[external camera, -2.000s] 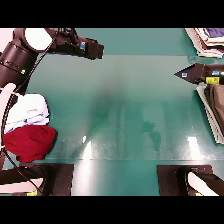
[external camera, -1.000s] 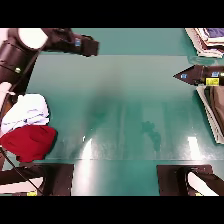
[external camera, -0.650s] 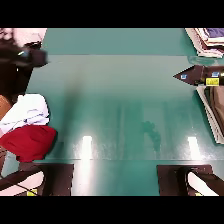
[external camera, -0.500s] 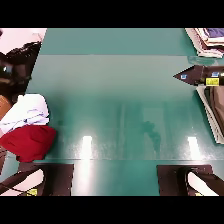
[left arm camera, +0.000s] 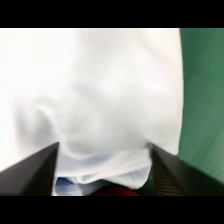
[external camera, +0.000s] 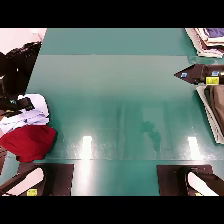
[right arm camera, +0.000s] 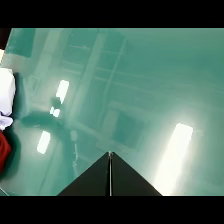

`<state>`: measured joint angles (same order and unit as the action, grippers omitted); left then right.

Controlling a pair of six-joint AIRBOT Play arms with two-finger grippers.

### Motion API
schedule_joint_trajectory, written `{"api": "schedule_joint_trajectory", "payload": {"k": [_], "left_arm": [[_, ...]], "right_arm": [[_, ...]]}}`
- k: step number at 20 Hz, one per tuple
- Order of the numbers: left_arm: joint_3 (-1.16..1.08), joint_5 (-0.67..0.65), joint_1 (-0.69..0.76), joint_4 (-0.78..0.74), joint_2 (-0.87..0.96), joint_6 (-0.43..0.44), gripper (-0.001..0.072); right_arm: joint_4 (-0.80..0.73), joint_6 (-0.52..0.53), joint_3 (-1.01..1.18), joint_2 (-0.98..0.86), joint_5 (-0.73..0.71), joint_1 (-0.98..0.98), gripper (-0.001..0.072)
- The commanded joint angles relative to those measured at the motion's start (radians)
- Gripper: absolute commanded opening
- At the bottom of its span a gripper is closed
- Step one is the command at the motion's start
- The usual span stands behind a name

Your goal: Fold the shirts.

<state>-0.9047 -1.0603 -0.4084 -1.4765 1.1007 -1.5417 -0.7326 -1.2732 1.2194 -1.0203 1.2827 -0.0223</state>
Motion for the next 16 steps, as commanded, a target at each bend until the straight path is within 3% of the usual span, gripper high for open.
{"api": "schedule_joint_trajectory", "payload": {"k": [1,4,8,13,16], "left_arm": [[0.034,0.053,-0.008,-0.011,-0.002,-0.023,0.0169],[-0.034,0.005,-0.008,0.012,-0.019,-0.026,0.0024],[-0.307,-0.031,0.071,0.045,-0.146,-0.022,0.0022],[-0.845,-0.118,0.406,0.011,-0.208,-0.024,0.0022],[-0.998,-0.120,0.590,-0.029,-0.208,-0.057,0.0020]], "right_arm": [[0.000,0.000,0.000,0.000,-0.003,-0.001,0.0015],[0.005,0.000,0.000,0.001,-0.010,-0.001,0.0015],[0.006,0.000,0.084,0.000,-0.048,0.000,0.0015],[-0.003,0.000,0.307,0.000,-0.177,0.000,0.0015],[-0.004,0.001,0.414,-0.002,-0.208,0.000,0.0015]]}}
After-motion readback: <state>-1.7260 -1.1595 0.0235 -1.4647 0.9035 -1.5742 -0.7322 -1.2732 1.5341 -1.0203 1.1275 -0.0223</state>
